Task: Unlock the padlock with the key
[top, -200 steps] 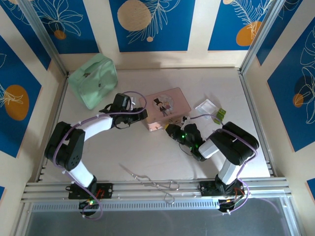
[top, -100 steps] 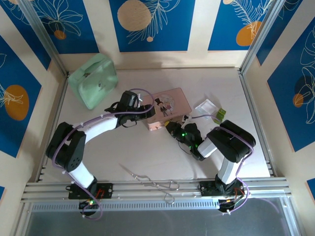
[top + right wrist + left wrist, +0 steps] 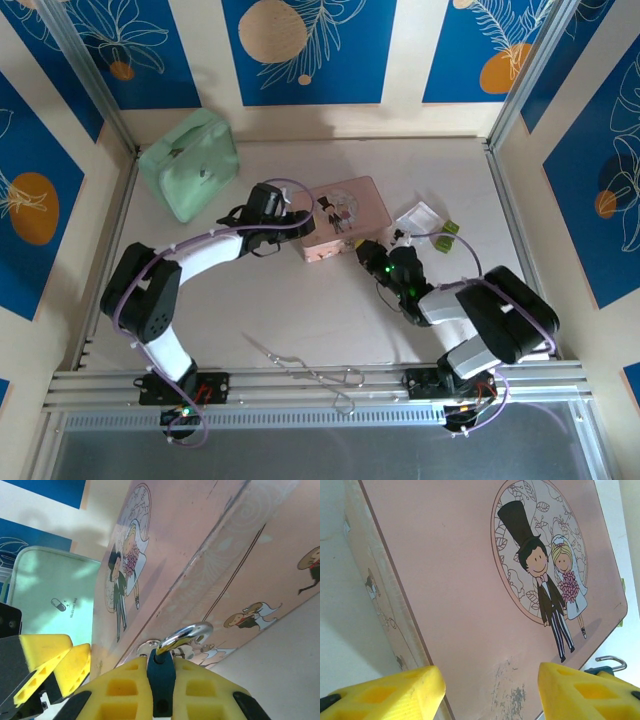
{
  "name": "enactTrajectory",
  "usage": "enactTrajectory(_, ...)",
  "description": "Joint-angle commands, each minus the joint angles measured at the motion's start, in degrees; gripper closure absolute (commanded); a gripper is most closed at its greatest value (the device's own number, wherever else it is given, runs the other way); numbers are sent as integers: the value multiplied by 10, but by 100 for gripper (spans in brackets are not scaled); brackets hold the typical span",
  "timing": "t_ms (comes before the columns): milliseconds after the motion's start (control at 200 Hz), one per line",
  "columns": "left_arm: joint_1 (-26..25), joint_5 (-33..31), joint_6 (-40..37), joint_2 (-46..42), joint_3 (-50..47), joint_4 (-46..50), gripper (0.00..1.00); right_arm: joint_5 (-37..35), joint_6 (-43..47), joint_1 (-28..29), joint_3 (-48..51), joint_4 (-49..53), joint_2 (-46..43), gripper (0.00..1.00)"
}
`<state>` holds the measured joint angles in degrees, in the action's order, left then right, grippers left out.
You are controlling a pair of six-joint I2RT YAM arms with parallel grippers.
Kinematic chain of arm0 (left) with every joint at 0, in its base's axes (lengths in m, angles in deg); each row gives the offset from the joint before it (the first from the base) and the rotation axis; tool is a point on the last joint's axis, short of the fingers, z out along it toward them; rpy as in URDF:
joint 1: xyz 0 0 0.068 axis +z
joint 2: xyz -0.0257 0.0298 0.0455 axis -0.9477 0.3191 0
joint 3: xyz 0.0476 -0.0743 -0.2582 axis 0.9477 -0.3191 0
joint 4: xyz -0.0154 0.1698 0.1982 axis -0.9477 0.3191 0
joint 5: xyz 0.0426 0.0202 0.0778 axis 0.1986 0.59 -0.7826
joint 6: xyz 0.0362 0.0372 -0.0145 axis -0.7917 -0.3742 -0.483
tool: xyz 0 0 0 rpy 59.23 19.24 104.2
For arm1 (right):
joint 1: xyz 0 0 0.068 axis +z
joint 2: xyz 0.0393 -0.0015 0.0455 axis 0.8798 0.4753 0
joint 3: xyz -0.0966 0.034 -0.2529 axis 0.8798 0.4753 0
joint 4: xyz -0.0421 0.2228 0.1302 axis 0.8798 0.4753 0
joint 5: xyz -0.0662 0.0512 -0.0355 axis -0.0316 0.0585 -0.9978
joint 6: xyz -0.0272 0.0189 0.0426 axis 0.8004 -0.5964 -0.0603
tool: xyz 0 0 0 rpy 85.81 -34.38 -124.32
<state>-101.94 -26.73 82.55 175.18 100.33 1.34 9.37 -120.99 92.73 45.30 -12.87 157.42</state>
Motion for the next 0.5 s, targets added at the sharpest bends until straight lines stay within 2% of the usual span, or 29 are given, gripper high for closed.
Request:
enactTrajectory(0, 15, -34, -20, 37, -15, 90, 41, 3, 66, 6, -23, 120, -77, 100)
enactTrajectory(125, 32, -33, -24, 43, -8, 95, 41, 26, 151, 22, -79, 340, -179, 100)
enactTrajectory(245, 38, -41, -36, 43, 7, 106, 40, 63, 206, 37, -135, 520, -233, 100)
enactTrajectory(350, 38, -39, -45, 29, 18, 110, 39, 72, 233, 60, -173, 634, -276, 100)
enactTrajectory(495, 34, -15, -52, -17, 25, 105, 35, 150, 242, 63, -223, 755, -295, 100)
